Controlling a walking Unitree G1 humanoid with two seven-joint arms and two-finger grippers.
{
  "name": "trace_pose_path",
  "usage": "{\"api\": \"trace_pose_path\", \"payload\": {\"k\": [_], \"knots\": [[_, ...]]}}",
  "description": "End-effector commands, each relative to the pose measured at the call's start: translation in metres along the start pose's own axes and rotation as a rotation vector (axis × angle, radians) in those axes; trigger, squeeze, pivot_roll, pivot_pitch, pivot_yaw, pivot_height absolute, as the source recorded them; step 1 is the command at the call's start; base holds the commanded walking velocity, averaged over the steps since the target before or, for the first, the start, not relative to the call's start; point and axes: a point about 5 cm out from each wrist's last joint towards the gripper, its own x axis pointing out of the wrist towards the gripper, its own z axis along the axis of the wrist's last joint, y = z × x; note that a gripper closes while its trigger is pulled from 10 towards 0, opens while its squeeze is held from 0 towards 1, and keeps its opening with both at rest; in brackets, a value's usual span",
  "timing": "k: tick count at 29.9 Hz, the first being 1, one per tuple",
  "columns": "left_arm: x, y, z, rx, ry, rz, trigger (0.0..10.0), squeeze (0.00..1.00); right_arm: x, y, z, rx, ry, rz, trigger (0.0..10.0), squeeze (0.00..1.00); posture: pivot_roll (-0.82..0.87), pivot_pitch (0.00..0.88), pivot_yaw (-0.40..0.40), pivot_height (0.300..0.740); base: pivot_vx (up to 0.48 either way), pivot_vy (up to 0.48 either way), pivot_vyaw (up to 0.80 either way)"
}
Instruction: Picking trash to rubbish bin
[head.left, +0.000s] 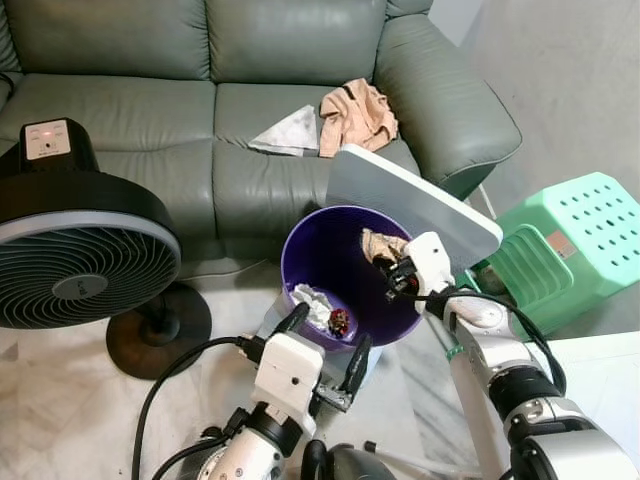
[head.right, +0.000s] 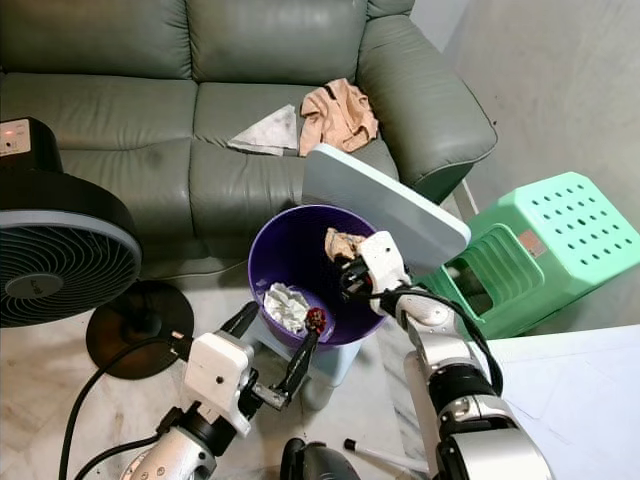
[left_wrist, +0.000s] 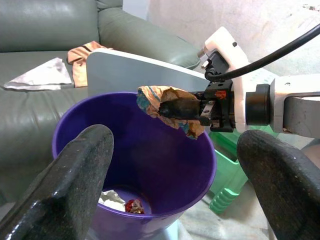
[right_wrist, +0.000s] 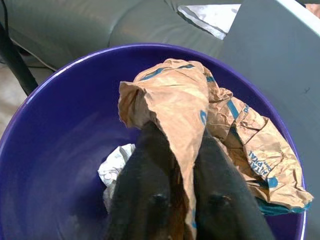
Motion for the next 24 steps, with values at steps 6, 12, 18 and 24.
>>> {"api": "trace_pose_path", "payload": {"k": [6,12,18,24], "knots": [[0.0006,-0.0173,0.0083,-0.039,-0.029,-0.044,10.0,0.00,-0.0084,0.0037,-0.0208,0.048,0.057,0.012,10.0,1.00,0.11,0.303,-0.197,0.740,0.000,0.000,0.00],[0.0008,-0.0181,0.0087,-0.041,-0.031,-0.045,10.0,0.00,-0.0082,0.0029,-0.0198,0.051,0.050,0.014,10.0,1.00,0.11,0.301,-0.197,0.740,0.000,0.000,0.00],[0.0015,-0.0168,0.0087,-0.041,-0.033,-0.040,10.0,0.00,-0.0083,0.0024,-0.0191,0.052,0.045,0.019,10.0,1.00,0.11,0.300,-0.198,0.740,0.000,0.000,0.00],[0.0017,-0.0164,0.0092,-0.040,-0.036,-0.038,10.0,0.00,-0.0080,0.0024,-0.0179,0.045,0.040,0.023,10.0,1.00,0.11,0.300,-0.198,0.740,0.000,0.000,0.00]]}}
